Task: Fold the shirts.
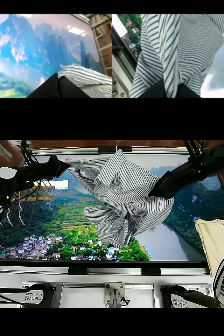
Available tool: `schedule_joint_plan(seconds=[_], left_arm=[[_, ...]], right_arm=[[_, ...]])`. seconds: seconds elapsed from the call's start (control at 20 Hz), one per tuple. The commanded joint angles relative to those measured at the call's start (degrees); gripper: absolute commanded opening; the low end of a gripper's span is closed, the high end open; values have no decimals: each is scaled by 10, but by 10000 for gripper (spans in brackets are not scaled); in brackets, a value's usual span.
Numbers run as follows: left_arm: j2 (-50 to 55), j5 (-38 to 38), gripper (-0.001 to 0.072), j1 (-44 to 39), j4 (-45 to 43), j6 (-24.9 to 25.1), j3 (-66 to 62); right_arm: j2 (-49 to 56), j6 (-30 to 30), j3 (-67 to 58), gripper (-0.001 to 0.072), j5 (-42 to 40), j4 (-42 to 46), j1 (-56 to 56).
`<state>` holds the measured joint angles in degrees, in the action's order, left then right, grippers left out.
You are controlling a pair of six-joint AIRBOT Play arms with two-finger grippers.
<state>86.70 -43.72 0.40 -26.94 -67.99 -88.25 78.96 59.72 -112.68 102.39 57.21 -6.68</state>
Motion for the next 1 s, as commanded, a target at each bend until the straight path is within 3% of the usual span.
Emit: schedule_joint_plan(seconds=[0.0,0.2,0.3,0.45,0.65,0.85,0.95], left_arm=[[-6,-28,60,0,2,21,-37],[-31,-52,60,-12,3,38,-64],[-48,-52,60,-35,30,76,-77],[-57,-46,60,-83,119,118,-132],[-57,-81,60,-174,134,134,-227],[-63,-211,59,-224,79,128,-266],[-71,-245,59,-225,-24,77,-266]], right_arm=[[0,1,0,83,0,39,0],[0,12,0,83,-22,40,0],[2,20,0,83,-40,22,0],[7,64,0,83,-59,3,0],[7,85,0,83,-117,-7,0],[7,95,0,83,-172,-9,1],[7,102,0,83,-180,-10,1]])
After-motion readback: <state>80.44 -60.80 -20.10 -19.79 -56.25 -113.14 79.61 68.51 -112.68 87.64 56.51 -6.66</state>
